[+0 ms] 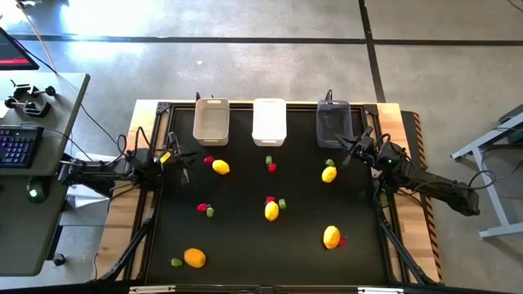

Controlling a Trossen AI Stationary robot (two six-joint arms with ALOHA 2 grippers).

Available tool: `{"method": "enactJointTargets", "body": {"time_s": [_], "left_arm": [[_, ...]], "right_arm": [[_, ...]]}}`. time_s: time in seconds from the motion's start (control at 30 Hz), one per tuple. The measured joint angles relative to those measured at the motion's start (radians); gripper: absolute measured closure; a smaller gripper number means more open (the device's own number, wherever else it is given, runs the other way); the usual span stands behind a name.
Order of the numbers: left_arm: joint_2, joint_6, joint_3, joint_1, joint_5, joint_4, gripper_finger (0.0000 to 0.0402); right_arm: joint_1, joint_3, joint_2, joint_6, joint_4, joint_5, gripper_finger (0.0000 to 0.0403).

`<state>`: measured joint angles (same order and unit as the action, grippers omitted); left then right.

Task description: Sort produce into baskets

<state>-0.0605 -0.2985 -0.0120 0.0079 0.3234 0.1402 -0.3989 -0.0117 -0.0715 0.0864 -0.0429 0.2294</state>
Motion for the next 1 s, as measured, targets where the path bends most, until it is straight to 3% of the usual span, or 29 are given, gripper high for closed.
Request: {"method": "enactJointTargets", "body": {"time_s": [0.3,0.63,1.0], "left_arm": [[0.000,-0.037,0.000,0.000,0.001,0.014,0.0399],[0.000,0.238,0.000,0.000,0.002,0.017,0.0399],[0.000,0.268,-0.001,0.000,-0.004,0.039,0.0399]], "right_arm": [[0.000,0.000,0.000,0.000,0.000,0.000,0.0402],[0.000,0.000,0.000,0.000,0.000,0.000,0.0402],[0.000,0.000,0.000,0.000,0.000,0.000,0.0402]]}}
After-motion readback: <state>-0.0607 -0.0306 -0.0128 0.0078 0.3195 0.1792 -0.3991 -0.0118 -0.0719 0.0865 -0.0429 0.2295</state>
